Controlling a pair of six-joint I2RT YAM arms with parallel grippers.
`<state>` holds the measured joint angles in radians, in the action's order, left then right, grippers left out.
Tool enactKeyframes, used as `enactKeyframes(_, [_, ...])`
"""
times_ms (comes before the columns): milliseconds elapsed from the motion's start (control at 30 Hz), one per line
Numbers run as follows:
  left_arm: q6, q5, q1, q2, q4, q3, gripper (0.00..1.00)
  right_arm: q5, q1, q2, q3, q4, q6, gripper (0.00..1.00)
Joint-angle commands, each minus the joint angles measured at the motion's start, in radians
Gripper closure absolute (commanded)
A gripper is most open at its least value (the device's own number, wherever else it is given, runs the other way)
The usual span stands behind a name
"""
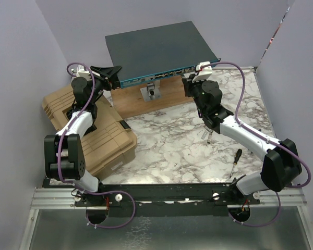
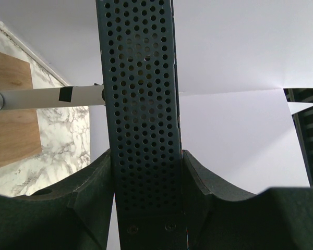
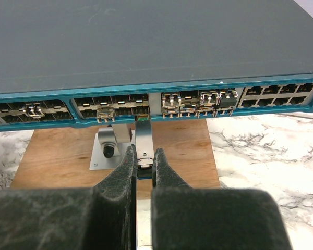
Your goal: Insert the plug into the switch port
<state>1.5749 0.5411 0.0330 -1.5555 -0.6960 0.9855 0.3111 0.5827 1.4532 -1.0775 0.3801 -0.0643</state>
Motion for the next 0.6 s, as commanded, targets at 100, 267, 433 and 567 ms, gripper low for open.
enactKeyframes(100, [0.006, 0.004, -0.059, -0.025, 0.005, -0.005, 0.97, 0.014, 0.005, -0.003, 0.012, 0.068, -0.026, 0.99])
enactKeyframes(267, [0.001, 0.003, -0.059, -0.026, 0.008, -0.004, 0.98, 0.022, 0.004, -0.011, 0.02, 0.069, -0.025, 0.99])
enactKeyframes(433, [-0.006, 0.002, -0.059, -0.025, 0.014, -0.002, 0.99, 0.02, 0.005, -0.025, 0.032, 0.066, -0.023, 0.99])
enactKeyframes(567, [-0.012, 0.0, -0.059, -0.026, 0.021, -0.002, 0.99, 0.023, 0.005, -0.033, 0.047, 0.074, -0.022, 0.99])
